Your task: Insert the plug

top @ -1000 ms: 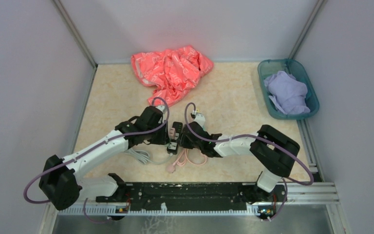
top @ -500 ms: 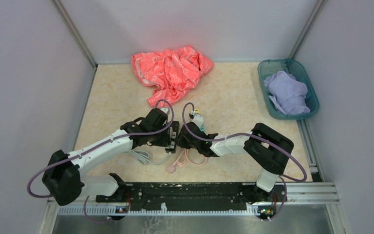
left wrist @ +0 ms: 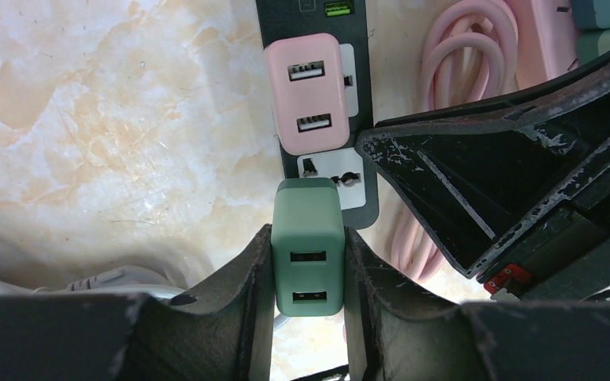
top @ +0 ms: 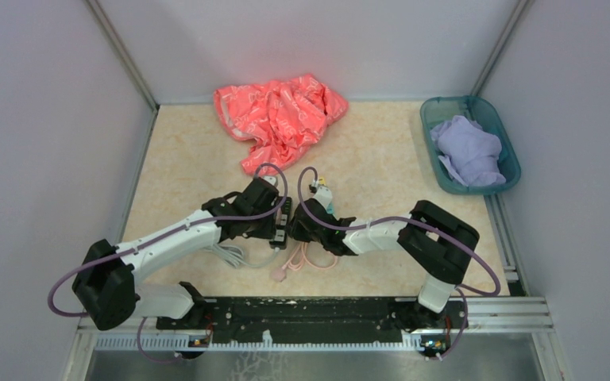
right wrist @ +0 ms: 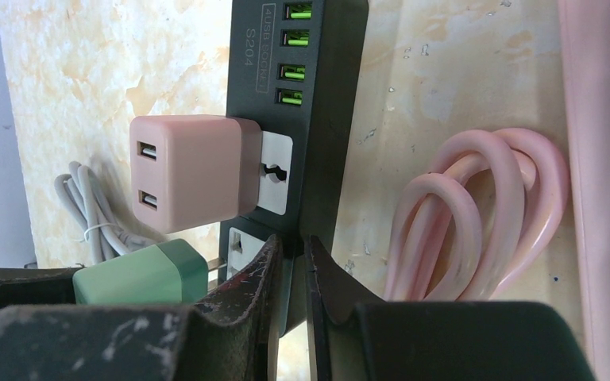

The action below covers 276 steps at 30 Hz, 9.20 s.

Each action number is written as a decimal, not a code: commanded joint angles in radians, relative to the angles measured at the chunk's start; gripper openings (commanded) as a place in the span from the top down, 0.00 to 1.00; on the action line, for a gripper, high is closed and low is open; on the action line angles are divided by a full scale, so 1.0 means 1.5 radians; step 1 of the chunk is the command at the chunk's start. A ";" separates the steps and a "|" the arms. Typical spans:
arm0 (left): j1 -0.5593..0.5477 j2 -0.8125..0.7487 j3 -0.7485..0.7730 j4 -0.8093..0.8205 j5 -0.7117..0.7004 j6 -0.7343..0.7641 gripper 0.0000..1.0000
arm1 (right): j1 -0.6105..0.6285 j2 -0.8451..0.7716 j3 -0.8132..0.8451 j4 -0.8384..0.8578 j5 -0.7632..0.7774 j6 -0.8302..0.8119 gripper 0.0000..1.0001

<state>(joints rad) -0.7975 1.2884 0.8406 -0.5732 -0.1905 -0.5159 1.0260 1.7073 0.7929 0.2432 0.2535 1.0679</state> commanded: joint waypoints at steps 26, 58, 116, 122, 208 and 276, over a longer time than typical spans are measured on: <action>-0.058 0.086 -0.004 -0.010 -0.037 -0.064 1.00 | 0.009 0.009 -0.006 0.006 0.010 0.002 0.87; -0.145 0.149 -0.106 0.002 0.024 -0.165 1.00 | 0.013 0.026 0.013 0.004 -0.003 -0.014 0.88; -0.214 0.186 -0.169 0.013 0.054 -0.244 1.00 | 0.013 0.020 0.009 0.018 -0.006 -0.027 0.90; -0.213 0.163 -0.164 0.003 0.045 -0.252 1.00 | 0.013 0.008 0.004 0.013 0.004 -0.030 0.90; -0.052 0.038 -0.138 -0.032 0.014 -0.227 0.99 | 0.015 0.029 0.087 -0.085 0.006 -0.089 0.87; 0.161 -0.567 -0.049 0.084 -0.295 0.155 0.00 | -0.081 -0.806 -0.136 -0.106 0.558 -0.780 0.01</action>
<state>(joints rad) -0.5655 0.4484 0.7712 -0.4686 -0.6239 -0.2943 0.9054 0.4896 0.5957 0.0235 1.0679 -0.0650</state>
